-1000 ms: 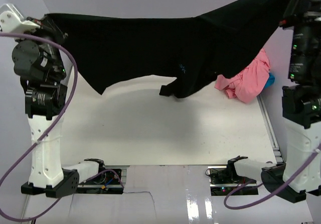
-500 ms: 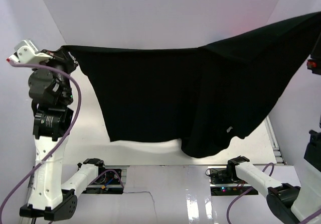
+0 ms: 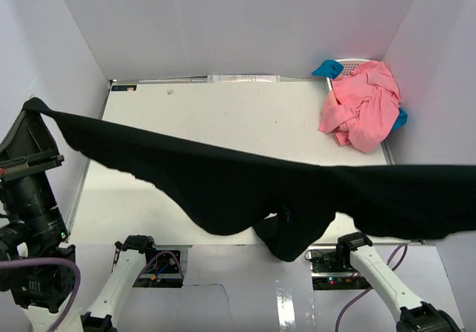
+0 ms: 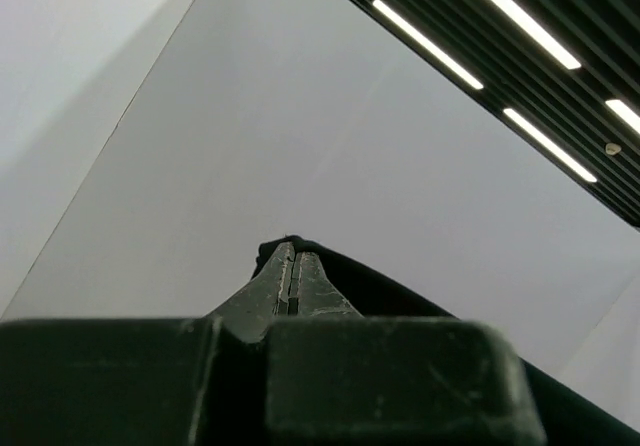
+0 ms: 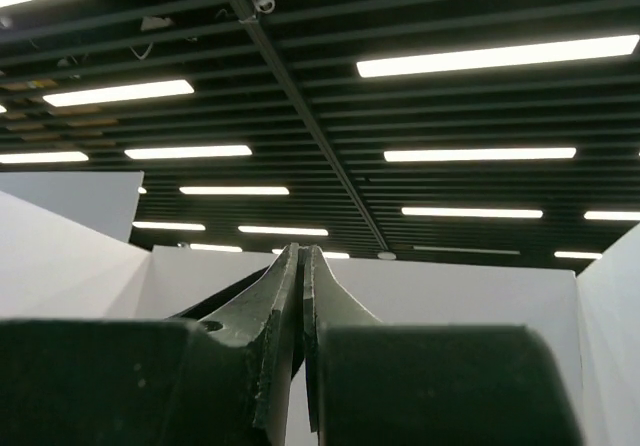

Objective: Fold and stack the t-shirts
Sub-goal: Flatten out the tshirt

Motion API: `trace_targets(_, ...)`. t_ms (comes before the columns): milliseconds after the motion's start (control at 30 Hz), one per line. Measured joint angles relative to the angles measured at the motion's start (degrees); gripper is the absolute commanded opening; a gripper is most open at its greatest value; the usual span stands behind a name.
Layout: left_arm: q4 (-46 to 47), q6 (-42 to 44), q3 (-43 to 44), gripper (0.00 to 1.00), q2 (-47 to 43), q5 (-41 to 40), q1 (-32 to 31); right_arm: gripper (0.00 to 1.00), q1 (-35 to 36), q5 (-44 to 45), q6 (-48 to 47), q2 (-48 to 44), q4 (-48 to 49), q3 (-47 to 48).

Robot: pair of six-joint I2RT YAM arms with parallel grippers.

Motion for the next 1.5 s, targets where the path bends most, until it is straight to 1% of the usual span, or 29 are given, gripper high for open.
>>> trace_targets(100, -0.1, 0.0, 0.0, 0.0, -0.8, 0.0, 0.0, 0.08, -0.1, -1.4, 1.6, 1.0, -1.3, 4.7)
trace_targets(200, -0.7, -0.1, 0.0, 0.0, 0.3, 0.0, 0.0, 0.08, -0.3, -2.5, 2.6, 5.6, -2.1, 11.8)
trace_targets(267, -0.9, -0.1, 0.0, 0.0, 1.7, -0.1, 0.0, 0.08, -0.3, -3.0, 3.3, 8.5, -1.9, 13.9)
trace_targets(300, -1.0, -0.2, -0.1, 0.0, 2.5, -0.1, 0.0, 0.08, -0.3, -2.9, 3.6, 9.6, -1.5, 13.4)
trace_targets(400, -0.5, -1.0, -2.3, 0.0, 4.7, -0.1, 0.0, 0.08, -0.3, -2.1, 4.8, 11.0, -1.0, 7.2)
trace_targets(567, 0.9, -3.8, -13.7, 0.0, 9.8, 0.0, 0.3, 0.08, -0.2, 2.6, 7.0, 13.1, 1.8, -13.7)
trace_targets(667, 1.8, -4.9, -19.9, 0.0, 17.0, 0.3, 0.3, 0.08, -0.2, 5.4, 8.1, 20.5, 1.4, -22.4)
trace_targets(733, 1.9, -5.2, -20.6, 0.0, 24.0, 0.5, 0.3, 0.08, -0.2, 6.6, 8.3, 26.7, 1.3, -24.1)
trace_targets(800, 2.4, -5.2, -19.9, 0.0, 31.0, 0.6, 0.3, 0.08, -0.2, 7.8, 8.1, 34.6, 0.9, -23.8)
trace_targets(867, 1.7, -5.0, -16.9, 0.0, 37.5, 0.7, 0.3, 0.08, -0.4, 8.7, 7.5, 43.1, -0.2, -21.0)
trace_targets(933, 0.4, -4.4, -9.2, 0.0, 45.5, 0.8, 0.5, 0.08, -0.9, 8.9, 7.1, 50.9, -1.4, -15.5)
trace_targets(1000, 1.2, -3.8, 0.2, 0.0, 53.2, 1.7, 1.0, 0.08, -1.7, 8.4, 6.4, 60.0, -3.7, -4.8)
trace_targets(1067, -0.5, -3.4, 11.8, 0.0, 60.9, 3.0, 1.8, 0.08, -2.8, 7.7, 6.1, 69.2, -5.9, 9.7)
trace_targets(1100, -0.5, -3.3, 17.5, 0.0, 64.3, 3.8, 2.4, 0.08, -3.3, 7.2, 6.0, 73.3, -6.0, 17.2)
trace_targets(1133, -1.2, -3.1, 23.1, 0.0, 67.2, 4.5, 3.2, 0.08, -3.9, 6.9, 6.0, 76.1, -5.3, 22.7)
trace_targets(1167, -2.4, -2.9, 28.5, 0.0, 70.0, 5.1, 4.0, 0.08, -4.5, 6.5, 6.1, 76.9, -4.1, 25.1)
trace_targets(1233, -4.3, -2.9, 40.5, 0.0, 75.3, 7.1, 5.7, 0.08, -5.8, 5.8, 6.4, 75.0, 0.6, 24.0)
trace_targets(1267, -6.0, -3.1, 46.3, 0.0, 77.6, 8.2, 6.7, 0.08, -6.6, 5.6, 6.6, 71.4, 3.7, 19.7)
trace_targets(1300, -6.4, -3.3, 49.3, 0.0, 78.4, 9.1, 7.6, 0.08, -7.3, 5.2, 6.8, 67.5, 5.9, 15.0)
trace_targets(1333, -6.4, -3.7, 49.6, 0.0, 77.9, 9.9, 8.3, 0.08, -7.8, 4.7, 7.1, 63.4, 8.4, 9.7)
trace_targets(1400, -2.5, -4.4, 37.8, 0.0, 70.4, 11.1, 9.6, 0.08, -8.8, 3.6, 7.6, 53.5, 12.0, -1.1)
trace_targets(1500, 4.3, -5.7, 9.1, 0.0, 53.7, 12.5, 10.1, 0.08, -8.7, 0.8, 8.2, 39.7, 17.8, -16.2)
